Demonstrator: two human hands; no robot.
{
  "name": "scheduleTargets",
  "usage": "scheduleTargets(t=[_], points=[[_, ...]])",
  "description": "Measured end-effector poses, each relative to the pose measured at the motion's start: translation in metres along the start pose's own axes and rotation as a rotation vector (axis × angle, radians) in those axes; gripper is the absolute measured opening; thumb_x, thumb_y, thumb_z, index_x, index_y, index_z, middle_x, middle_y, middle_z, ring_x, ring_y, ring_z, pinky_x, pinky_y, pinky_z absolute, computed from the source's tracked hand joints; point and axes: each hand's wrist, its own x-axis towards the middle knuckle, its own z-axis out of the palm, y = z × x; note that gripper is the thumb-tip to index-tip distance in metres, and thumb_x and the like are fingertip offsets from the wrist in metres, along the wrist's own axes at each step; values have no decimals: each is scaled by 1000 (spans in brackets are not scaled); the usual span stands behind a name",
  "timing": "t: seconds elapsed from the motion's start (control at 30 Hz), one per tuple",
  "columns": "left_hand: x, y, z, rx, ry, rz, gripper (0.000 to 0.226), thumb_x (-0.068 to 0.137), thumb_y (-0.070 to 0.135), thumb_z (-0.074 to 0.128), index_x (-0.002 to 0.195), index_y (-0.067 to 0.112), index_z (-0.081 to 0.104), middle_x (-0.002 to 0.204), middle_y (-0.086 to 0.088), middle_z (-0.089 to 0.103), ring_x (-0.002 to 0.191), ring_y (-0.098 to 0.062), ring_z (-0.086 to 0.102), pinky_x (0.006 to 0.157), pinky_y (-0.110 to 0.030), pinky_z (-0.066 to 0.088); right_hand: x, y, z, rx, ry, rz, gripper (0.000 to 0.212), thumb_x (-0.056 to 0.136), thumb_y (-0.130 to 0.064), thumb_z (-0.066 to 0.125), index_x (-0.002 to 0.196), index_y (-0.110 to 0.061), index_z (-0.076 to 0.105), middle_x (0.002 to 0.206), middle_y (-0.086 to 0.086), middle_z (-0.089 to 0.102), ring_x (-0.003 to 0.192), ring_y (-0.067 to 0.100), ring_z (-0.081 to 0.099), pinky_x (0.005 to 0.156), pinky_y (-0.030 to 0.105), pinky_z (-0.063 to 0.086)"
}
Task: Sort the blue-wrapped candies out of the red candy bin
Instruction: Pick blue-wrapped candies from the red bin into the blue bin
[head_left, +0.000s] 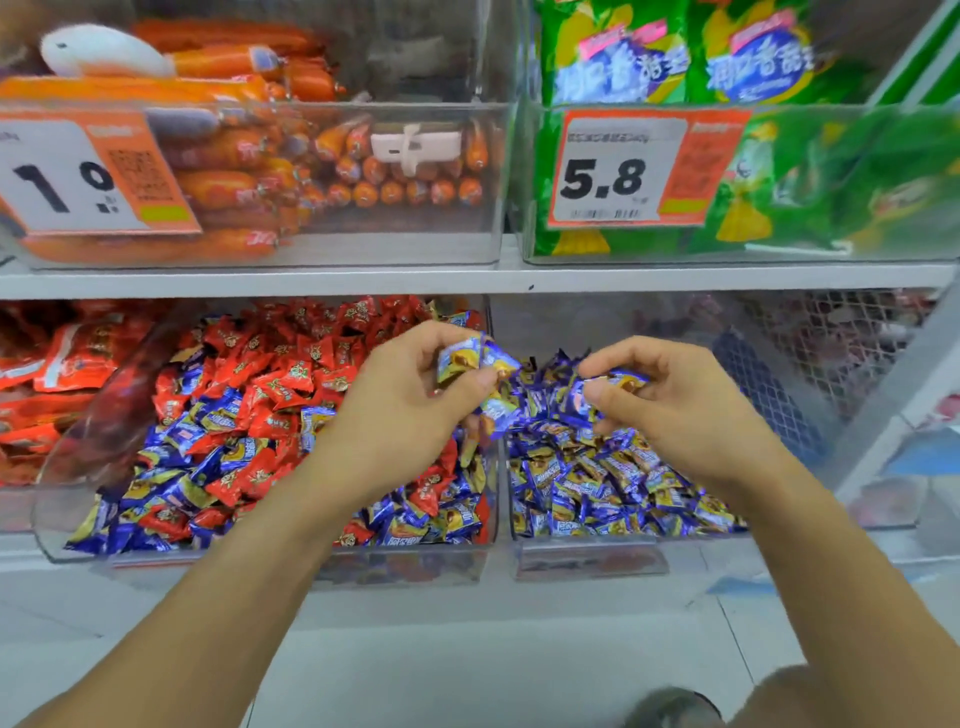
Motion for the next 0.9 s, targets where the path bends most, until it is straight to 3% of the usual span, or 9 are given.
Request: scheduleTargets(t=[0.1,0.17,0.23,0.33,0.43,0.47,0.53,0.7,0.9], points=[[19,3,42,159,-110,85,21,88,18,72,107,18,64,90,3,70,72,-11,68,72,-32,57,1,13,-31,-100,40,25,19,89,-7,70,87,-25,75,66,13,65,57,16,59,51,25,36],[30,0,63,384,-210,149,46,86,33,73,127,22,57,111,3,69,93,-9,65,87,-30,51,2,16,-42,-103,46,33,24,87,-4,71,85,-27,78,78,19,71,66,22,54,61,34,43],[36,-4,68,605,-300,193,70,85,46,70,144,24,40,128,1,59,112,-12,56,99,-31,44,4,20,-45,-76,38,41,26,87,-3,70,89,-28,78,98,5,76,80,26,65,77,50,53],[27,-5,45,713,-207,272,54,86,46,67,134,26,51,122,5,56,116,-10,52,101,-29,41,5,23,-43,-252,106,-76,21,87,-18,73,96,-37,74,119,-11,69,104,6,67,102,41,49],[4,-11,4,718,-108,269,15,87,27,67,101,29,68,88,14,61,78,-2,57,73,-17,44,3,12,-28,-421,77,-276,20,87,-28,72,105,-36,74,115,-12,68,103,-1,63,98,31,49],[-4,-15,-9,735,-140,211,10,86,24,66,94,30,69,80,15,62,72,-4,57,66,-15,43,1,6,-20,-393,54,-333,20,88,-24,72,106,-32,74,110,-12,69,99,0,64,94,29,51],[-19,-27,-30,827,-251,87,5,87,32,67,92,31,69,79,19,63,74,-3,58,69,-18,47,-5,-7,4,-348,19,-459,20,88,-16,73,106,-25,75,101,-9,70,92,3,65,87,24,52],[-29,-59,-44,1134,-422,-39,42,86,52,64,120,28,60,110,7,48,103,-13,49,90,-29,42,-11,-28,65,-433,-221,-683,20,87,-21,72,106,-20,73,99,-6,68,93,9,64,86,28,51],[-26,-57,-59,1025,-455,-65,53,83,47,71,131,30,55,114,9,43,101,-10,47,84,-24,40,9,-42,97,-954,-698,-437,33,76,-25,77,108,-30,69,106,-10,66,98,14,60,84,37,53]])
